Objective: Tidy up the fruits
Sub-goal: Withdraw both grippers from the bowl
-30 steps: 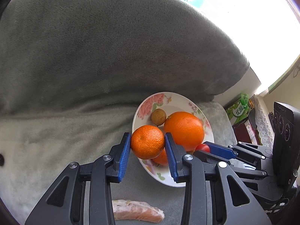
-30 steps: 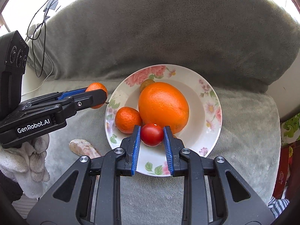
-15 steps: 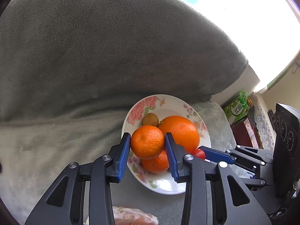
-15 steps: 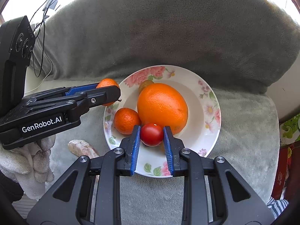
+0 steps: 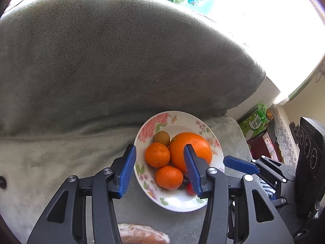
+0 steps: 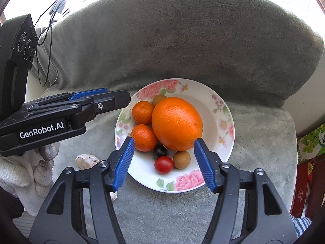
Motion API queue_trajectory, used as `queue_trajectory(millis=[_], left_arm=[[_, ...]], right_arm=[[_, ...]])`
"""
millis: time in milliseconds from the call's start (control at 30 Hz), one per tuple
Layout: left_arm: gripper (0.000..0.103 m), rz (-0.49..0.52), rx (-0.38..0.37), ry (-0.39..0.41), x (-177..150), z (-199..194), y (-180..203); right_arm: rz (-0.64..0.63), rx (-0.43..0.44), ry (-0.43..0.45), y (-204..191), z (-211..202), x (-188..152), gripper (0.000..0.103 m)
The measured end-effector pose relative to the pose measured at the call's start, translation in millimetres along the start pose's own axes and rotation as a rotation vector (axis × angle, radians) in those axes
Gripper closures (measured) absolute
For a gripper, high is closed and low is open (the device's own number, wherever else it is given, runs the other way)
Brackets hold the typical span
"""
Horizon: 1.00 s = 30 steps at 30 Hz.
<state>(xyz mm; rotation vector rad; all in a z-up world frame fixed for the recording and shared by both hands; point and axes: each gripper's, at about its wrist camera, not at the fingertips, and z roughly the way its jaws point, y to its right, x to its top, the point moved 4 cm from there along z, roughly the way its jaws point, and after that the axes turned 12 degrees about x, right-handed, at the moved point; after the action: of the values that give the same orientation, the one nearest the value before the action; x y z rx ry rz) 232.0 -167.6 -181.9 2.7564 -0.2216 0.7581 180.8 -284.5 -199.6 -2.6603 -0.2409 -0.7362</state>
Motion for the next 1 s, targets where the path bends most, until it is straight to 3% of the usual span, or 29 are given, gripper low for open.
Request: queue_trajectory(millis=[267,333,400,1000], left_arm=[[0.039,-0.032,0.023,0.024,0.4,-15.1,-12.8],[0.035,-0.042,0.029,0.028,-0.9,-19.9,-16.5],[0.035,-0.049,0.037,0.037,-2.3,-25.5,-20.6],[0.035,-0.173,0.142,0.097,-26.8,-94.1,-98.3]], right_arm=[[-0.015,0.006,-0.002,-10.7,-3.2,0.3,0.031],[-0.019,0.004,-0.001,-14.3,-4.0,-0.8,0.023],[-0.02,0.011,0.008,-18.3,-4.4,-0.6,0.017],[-0.034,0.071,0.033,-61.9,-13.7,10.2,0.017]])
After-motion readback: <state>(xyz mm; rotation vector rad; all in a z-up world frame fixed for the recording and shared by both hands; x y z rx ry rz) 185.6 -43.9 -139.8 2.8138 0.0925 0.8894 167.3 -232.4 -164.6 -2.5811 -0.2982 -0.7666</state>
